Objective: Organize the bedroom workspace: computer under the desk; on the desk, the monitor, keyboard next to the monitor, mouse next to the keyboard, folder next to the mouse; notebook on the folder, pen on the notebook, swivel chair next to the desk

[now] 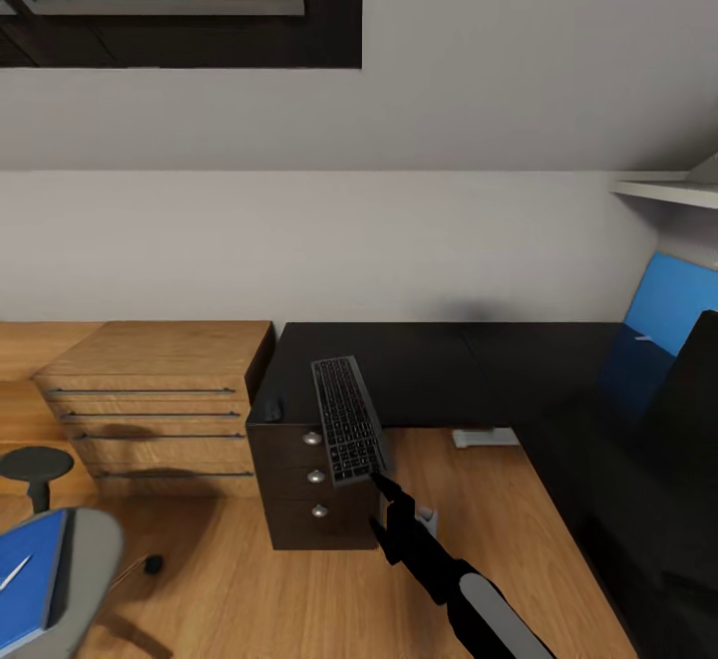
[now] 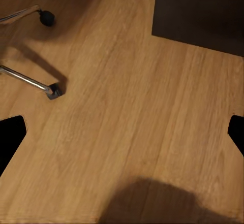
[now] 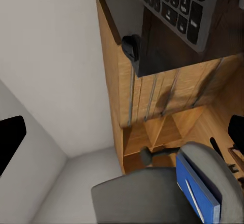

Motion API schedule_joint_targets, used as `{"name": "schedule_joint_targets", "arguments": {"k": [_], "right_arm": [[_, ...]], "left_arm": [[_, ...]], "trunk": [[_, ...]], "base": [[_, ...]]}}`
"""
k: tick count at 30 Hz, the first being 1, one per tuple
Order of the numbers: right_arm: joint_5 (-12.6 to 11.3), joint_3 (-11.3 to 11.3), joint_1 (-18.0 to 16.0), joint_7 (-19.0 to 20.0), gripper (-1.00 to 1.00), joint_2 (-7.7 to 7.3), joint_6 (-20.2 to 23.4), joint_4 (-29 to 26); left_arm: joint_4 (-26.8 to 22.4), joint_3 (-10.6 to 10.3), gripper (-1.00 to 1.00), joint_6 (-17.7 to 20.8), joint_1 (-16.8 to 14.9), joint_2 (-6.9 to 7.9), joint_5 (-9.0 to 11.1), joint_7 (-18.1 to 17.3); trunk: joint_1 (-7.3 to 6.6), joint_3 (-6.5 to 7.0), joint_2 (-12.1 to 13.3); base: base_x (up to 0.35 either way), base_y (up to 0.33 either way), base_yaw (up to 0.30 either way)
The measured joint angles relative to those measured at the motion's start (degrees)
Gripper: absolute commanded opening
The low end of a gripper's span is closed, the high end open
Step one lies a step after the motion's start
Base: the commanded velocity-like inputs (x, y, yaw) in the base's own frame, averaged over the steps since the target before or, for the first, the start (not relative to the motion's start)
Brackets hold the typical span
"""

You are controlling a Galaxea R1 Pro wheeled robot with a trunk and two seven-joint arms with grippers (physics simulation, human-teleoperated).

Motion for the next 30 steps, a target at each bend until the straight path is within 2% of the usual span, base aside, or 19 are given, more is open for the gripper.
{"name": "schedule_joint_targets", "arguments": {"k": [8, 12, 16, 17, 18, 19, 22, 24, 26, 28, 30], "right_arm": [[0.49, 0.02, 0.00, -0.23, 1.00, -0.06, -0.08, 0.93], [2.20, -0.03, -0.04, -0.94, 1.00, -0.05, -0.23, 3.59], [5.11, -0.09, -0.24, -1.28, 1.00, 0.06, -0.86, 6.25], [9.17, -0.10, -0.87, -1.44, 1.00, 0.21, -3.54, 10.17], [10.42, -0.11, -1.24, -1.48, 1.00, 0.25, -4.67, 11.47], [12.70, -0.11, -2.04, -1.55, 1.00, 0.29, -7.16, 13.68], [15.81, -0.16, -3.40, -1.66, 1.00, 0.35, -11.33, 16.78], [19.42, -0.27, -4.73, -1.80, 1.00, 1.14, -17.33, 20.32], [20.96, -0.15, -5.25, -1.94, 1.00, 1.75, -20.80, 22.03], [23.25, -0.10, -6.23, -2.08, 1.00, 2.88, -26.90, 25.74], [30.10, 0.11, -8.15, -2.18, 1.00, 6.55, -37.17, 34.84]], "left_arm": [[0.00, 0.00, 1.00, 0.01, 0.00, 0.02, 0.00, 0.00], [0.00, 0.01, 1.00, 0.00, 0.00, 0.05, -0.01, 0.00], [0.00, 0.01, 1.00, -0.01, 0.00, 0.07, 0.00, 0.00], [-0.02, 0.01, 1.00, -0.03, 0.00, 0.08, 0.00, -0.04], [-0.02, 0.01, 1.00, -0.04, 0.00, 0.08, 0.00, -0.05], [-0.01, 0.00, 1.00, -0.03, 0.00, 0.09, 0.00, -0.06], [-0.01, -0.01, 1.00, -0.02, 0.00, 0.07, 0.00, -0.07], [0.15, -0.04, 1.00, 0.23, 0.00, 0.04, 0.06, -0.03], [0.45, -0.08, 1.00, 0.35, 0.00, 0.06, 0.09, -0.03], [1.54, -0.10, 1.00, 0.47, 0.00, 0.07, 0.13, 0.02], [3.06, -0.10, 1.00, 0.58, 0.00, 0.05, 0.11, 0.08]], "trunk": [[0.00, 0.00, 0.00], [0.00, 0.00, 0.00], [-0.01, 0.00, 0.00], [-0.02, 0.00, 0.00], [-0.02, 0.00, 0.00], [-0.02, 0.00, -0.01], [-0.68, 0.53, 1.19], [-1.12, 0.89, 1.99], [-1.56, 1.25, 2.79], [-2.00, 1.61, 3.60], [-2.44, 1.97, 4.40]], "base": [[-0.296, 0.000, 0.000], [-0.293, -0.018, 0.000], [-0.164, -0.019, 0.000], [-0.051, -0.006, 0.000], [-0.033, -0.004, 0.000], [-0.026, -0.003, 0.000], [-0.016, -0.002, 0.000], [-0.006, -0.001, 0.000], [-0.004, 0.000, 0.000], [-0.002, 0.000, 0.000], [0.000, 0.000, 0.000]]}}
